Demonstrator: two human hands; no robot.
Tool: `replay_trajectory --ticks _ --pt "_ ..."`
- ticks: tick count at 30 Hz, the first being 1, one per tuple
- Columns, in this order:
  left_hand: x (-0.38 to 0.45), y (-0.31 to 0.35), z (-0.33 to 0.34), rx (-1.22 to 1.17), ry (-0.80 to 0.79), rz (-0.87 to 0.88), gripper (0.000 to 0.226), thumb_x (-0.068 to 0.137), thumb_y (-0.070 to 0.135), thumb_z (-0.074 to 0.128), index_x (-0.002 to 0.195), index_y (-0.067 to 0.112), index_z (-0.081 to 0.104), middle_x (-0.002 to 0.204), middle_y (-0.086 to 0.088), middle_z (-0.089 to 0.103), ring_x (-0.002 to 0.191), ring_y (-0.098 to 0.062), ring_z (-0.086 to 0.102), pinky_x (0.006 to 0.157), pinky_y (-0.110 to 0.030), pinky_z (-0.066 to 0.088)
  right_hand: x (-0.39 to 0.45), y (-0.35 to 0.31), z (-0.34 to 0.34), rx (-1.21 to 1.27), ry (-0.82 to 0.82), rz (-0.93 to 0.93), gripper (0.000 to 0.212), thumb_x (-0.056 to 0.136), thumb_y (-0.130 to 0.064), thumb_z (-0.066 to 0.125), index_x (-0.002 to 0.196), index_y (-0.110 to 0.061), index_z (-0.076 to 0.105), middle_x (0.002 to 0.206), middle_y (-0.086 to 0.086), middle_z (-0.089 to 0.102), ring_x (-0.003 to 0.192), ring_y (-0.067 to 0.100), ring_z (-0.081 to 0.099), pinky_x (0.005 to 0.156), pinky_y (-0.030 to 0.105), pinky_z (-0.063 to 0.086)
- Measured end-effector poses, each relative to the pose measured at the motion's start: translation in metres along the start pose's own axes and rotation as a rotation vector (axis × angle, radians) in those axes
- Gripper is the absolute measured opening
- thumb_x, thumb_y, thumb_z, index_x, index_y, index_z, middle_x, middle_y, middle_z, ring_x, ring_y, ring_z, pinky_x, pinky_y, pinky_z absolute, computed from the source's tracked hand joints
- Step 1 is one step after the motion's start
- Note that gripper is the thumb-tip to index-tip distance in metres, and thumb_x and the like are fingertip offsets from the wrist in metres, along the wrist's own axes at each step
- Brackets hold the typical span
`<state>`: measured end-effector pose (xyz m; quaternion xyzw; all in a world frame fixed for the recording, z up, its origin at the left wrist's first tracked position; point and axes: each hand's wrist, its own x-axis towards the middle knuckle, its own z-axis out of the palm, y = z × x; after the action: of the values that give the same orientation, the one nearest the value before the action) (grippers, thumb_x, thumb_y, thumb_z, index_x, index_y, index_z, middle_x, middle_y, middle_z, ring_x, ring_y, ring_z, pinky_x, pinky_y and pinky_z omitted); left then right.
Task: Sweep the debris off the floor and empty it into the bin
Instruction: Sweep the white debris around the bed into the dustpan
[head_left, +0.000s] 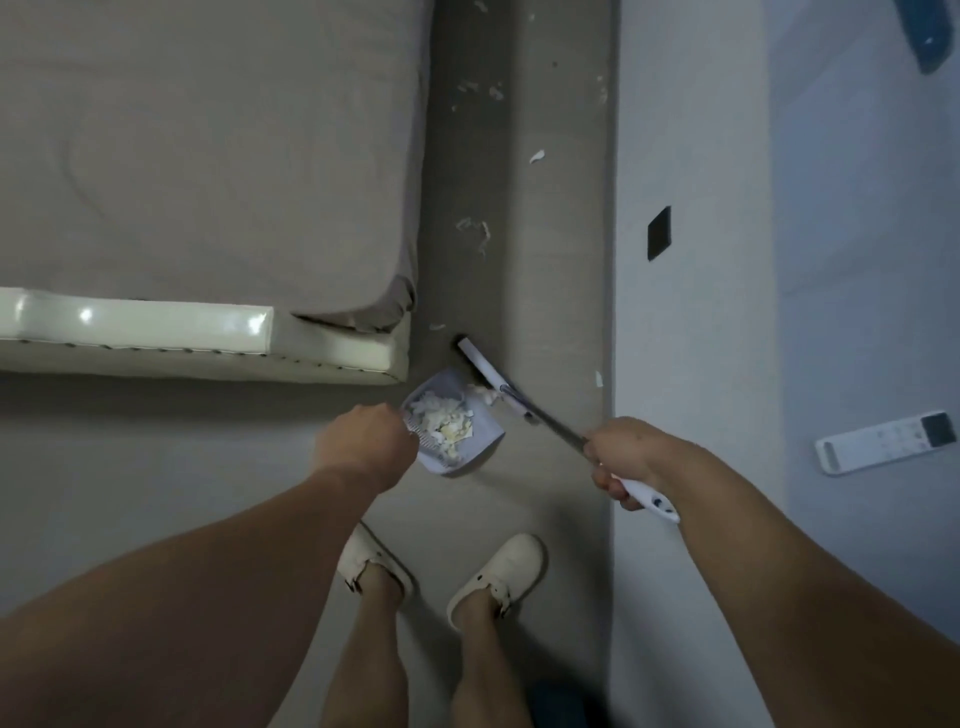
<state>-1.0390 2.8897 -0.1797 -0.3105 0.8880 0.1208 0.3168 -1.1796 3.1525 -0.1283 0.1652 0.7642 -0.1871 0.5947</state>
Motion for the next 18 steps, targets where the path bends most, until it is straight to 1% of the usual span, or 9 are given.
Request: replay_trajectory --ticks 3,6,7,9,10,12,13,15,18 --pt "0.002 -0.008 -0.005 0.006 0.01 -0.014 0.033 0.085 0.042 0.053 0.096 0.017 0.071 0.103 -0.011 0.072 0.094 -0.035 0.067 0.073 -0.032 0.047 -0.022 0.014 -0.008 0.043 0.01 -0.028 0.039 0.088 -0.005 0.034 0.115 -0.008 0.061 0.058 0.013 0.048 0.043 0.018 0.035 0.048 0.024 0.028" --pt "0.004 -0.012 -0.012 0.009 0.021 -0.03 0.033 0.086 0.042 0.052 0.096 0.017 0.071 0.104 -0.011 0.071 0.095 -0.035 0.067 0.076 -0.034 0.049 -0.02 0.009 -0.005 -0.212 0.044 -0.159 0.036 0.09 0.001 0.039 0.121 -0.002 0.057 0.071 0.015 0.055 0.049 0.022 0.045 0.048 0.023 0.036" --pt "0.004 -0.013 -0.014 0.013 0.023 -0.032 0.033 0.087 0.041 0.051 0.096 0.016 0.071 0.104 -0.011 0.071 0.095 -0.035 0.067 0.078 -0.035 0.051 -0.015 0.002 -0.003 -0.301 0.059 -0.186 0.028 0.091 0.0 0.043 0.114 0.0 0.06 0.077 0.015 0.059 0.054 0.022 0.05 0.048 0.023 0.039" --pt "0.003 -0.014 -0.015 0.021 0.028 -0.038 0.033 0.087 0.041 0.051 0.095 0.016 0.071 0.104 -0.012 0.071 0.095 -0.035 0.067 0.079 -0.035 0.052 -0.012 -0.015 0.01 -0.549 0.061 -0.169 0.014 0.089 -0.002 0.056 0.076 -0.002 0.059 0.09 0.016 0.063 0.068 0.023 0.055 0.053 0.023 0.042" --pt "0.002 -0.014 -0.016 0.024 0.031 -0.04 0.033 0.087 0.042 0.051 0.095 0.016 0.071 0.104 -0.012 0.071 0.095 -0.035 0.067 0.079 -0.035 0.052 -0.008 -0.021 0.018 -0.656 0.046 -0.157 0.027 0.087 -0.002 0.061 0.062 -0.006 0.052 0.092 0.016 0.062 0.073 0.023 0.055 0.059 0.024 0.042" --pt "0.002 -0.014 -0.018 0.03 0.039 -0.041 0.033 0.088 0.041 0.051 0.095 0.015 0.071 0.105 -0.012 0.071 0.096 -0.035 0.067 0.08 -0.036 0.052 -0.002 -0.022 0.032 -0.691 -0.038 -0.12 0.035 0.086 -0.002 0.063 0.055 -0.01 0.048 0.09 0.015 0.062 0.068 0.023 0.055 0.066 0.025 0.043" --pt "0.002 -0.013 -0.018 0.03 0.039 -0.045 0.032 0.088 0.04 0.051 0.094 0.015 0.071 0.105 -0.012 0.071 0.096 -0.036 0.067 0.08 -0.036 0.052 0.001 -0.017 0.036 -0.65 -0.079 -0.111 0.034 0.088 -0.002 0.061 0.057 -0.011 0.05 0.088 0.016 0.063 0.06 0.021 0.053 0.065 0.026 0.044" --pt "0.001 -0.012 -0.018 0.028 0.04 -0.043 0.031 0.089 0.04 0.051 0.092 0.016 0.07 0.103 -0.012 0.071 0.094 -0.035 0.067 0.079 -0.035 0.052 -0.006 0.002 0.036 -0.3 -0.131 -0.094 0.021 0.094 -0.005 0.049 0.075 -0.014 0.053 0.076 0.013 0.059 0.051 0.016 0.047 0.053 0.023 0.044" --pt "-0.002 -0.011 -0.017 0.018 0.034 -0.037 0.029 0.088 0.039 0.051 0.09 0.017 0.069 0.1 -0.011 0.071 0.091 -0.034 0.067 0.074 -0.034 0.049 -0.026 0.034 0.026 0.243 -0.089 -0.018 0.022 0.095 -0.013 0.039 0.103 -0.02 0.058 0.061 0.005 0.047 0.041 0.015 0.036 0.043 0.018 0.028"
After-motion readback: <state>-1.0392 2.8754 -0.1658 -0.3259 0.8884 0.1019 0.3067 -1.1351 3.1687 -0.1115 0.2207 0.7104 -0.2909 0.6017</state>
